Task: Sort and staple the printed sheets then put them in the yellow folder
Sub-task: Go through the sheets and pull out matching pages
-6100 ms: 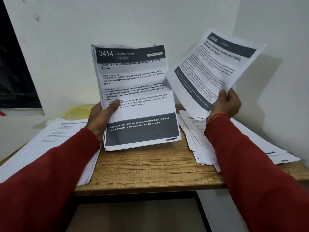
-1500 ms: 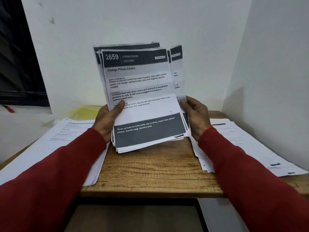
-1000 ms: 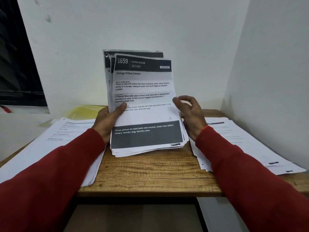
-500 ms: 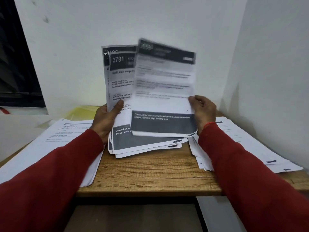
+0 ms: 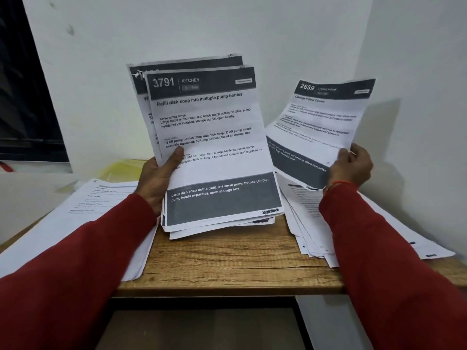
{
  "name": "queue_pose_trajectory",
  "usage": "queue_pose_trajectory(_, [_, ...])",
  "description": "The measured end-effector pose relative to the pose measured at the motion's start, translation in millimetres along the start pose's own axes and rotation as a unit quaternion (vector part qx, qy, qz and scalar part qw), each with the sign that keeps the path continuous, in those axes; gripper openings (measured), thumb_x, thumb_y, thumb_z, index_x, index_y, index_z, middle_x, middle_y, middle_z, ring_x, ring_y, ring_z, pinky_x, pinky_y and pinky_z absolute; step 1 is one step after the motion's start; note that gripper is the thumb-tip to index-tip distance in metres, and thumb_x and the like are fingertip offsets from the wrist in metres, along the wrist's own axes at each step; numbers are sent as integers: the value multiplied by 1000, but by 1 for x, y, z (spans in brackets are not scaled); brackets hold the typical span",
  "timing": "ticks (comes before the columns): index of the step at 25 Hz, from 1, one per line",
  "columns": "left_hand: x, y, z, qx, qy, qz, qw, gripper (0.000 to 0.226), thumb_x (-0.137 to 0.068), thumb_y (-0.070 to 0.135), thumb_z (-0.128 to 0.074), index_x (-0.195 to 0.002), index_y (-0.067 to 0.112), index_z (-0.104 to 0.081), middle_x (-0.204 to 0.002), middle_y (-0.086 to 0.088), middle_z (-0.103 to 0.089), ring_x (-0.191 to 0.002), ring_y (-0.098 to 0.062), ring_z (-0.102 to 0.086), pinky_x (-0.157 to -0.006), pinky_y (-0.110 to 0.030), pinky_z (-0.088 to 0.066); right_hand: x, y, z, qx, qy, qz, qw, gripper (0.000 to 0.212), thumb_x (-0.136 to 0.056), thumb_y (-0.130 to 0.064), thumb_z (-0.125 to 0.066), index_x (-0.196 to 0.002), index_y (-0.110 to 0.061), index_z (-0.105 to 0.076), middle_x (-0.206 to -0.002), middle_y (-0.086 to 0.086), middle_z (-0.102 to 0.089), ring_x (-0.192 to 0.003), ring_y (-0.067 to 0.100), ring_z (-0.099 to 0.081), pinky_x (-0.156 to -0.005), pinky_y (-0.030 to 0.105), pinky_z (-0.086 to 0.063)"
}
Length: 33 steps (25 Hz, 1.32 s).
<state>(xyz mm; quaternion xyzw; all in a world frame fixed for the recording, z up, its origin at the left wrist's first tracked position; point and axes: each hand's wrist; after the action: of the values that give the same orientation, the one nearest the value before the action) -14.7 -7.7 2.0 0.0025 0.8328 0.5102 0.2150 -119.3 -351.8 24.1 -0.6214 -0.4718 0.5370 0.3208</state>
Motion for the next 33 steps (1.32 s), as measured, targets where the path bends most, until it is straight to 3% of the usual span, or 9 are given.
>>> queue_pose_trajectory(5, [0,0,-1,10,-13,-3,1000,39,-82,31,-70,-118,15,-67,-113,-5,-74,-102,-24,-72,-80,-36,-60,38,-12,-11,-65,-236,5,970,27,-88,-2,-66,-115,-4,-67,-96,9,-70,-75,6,-64,-72,9,-50])
queue_pose_trajectory(7, [-3,-2,1,10,0,5,1000,38,-81,31,-72,-115,15,-69,-116,-9,-73,-107,-28,-70,-89,-44,-58,64,-19,-17,-108,-328,-3,938,21,-89,0,-65,-107,-9,-67,-88,4,-72,-68,4,-66,-71,18,-55])
queue_pose_trajectory(11, [-5,-7,4,9,9,22,1000,42,-80,32,-73,-116,12,-69,-121,-14,-70,-113,-32,-67,-100,-51,-52,86,-25,-17,-203,-407,-74,888,20,-92,5,-59,-106,-9,-64,-82,-1,-76,-71,13,-71,-71,29,-60])
queue_pose_trajectory(16, [-7,-9,5,10,-17,47,999,44,-92,28,-65,-131,6,-61,-125,-14,-69,-114,-31,-67,-96,-47,-55,95,-25,-18,-242,-457,-124,847,20,-94,4,-57,-108,-9,-62,-89,5,-76,-74,17,-71,-76,35,-59])
queue_pose_trajectory(19, [-6,-10,4,-34,1,54,998,32,-92,28,-67,-118,9,-67,-121,-16,-70,-103,-29,-70,-91,-44,-57,101,-26,-18,-221,-484,-145,834,12,-97,-10,-58,-107,-11,-65,-90,8,-75,-72,19,-69,-74,37,-57])
queue_pose_trajectory(22, [-8,-11,5,-67,29,45,996,24,-89,29,-71,-106,11,-70,-113,-16,-72,-95,-28,-71,-91,-44,-57,101,-25,-17,-213,-499,-161,824,35,-95,-35,-62,-112,-5,-64,-98,13,-71,-82,25,-65,-77,38,-53])
queue_pose_trajectory(27, [-6,-11,2,-61,19,26,998,21,-92,27,-67,-107,12,-69,-100,-4,-76,-84,-18,-74,-79,-35,-58,103,-24,-17,-135,-457,-55,877,25,-78,-9,-81,-96,-5,-64,-95,21,-71,-77,23,-69,-73,34,-58])
queue_pose_trajectory(29, [-3,-10,-2,-45,-11,26,999,24,-95,27,-62,-113,12,-68,-103,-4,-77,-87,-18,-74,-74,-33,-60,99,-24,-16,-125,-415,-27,901,16,-81,-11,-79,-80,-5,-64,-77,15,-65,-69,19,-60,-64,27,-52])
queue_pose_trajectory(33, [-1,-7,-4,-35,-9,1,999,22,-95,27,-62,-111,15,-69,-105,-6,-75,-85,-19,-73,-74,-33,-61,86,-24,-17,-133,-373,-24,918,33,-90,-20,-69,-71,5,-61,-68,6,-52,-64,15,-44,-59,25,-38])
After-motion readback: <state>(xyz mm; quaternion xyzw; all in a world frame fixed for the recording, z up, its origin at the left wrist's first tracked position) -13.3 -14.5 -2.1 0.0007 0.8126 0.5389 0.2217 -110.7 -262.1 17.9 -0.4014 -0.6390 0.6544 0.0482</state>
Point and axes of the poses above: each hand's wrist, its own x-axis away from the middle knuckle, its own z-axis out of the back of the hand, y = z × x
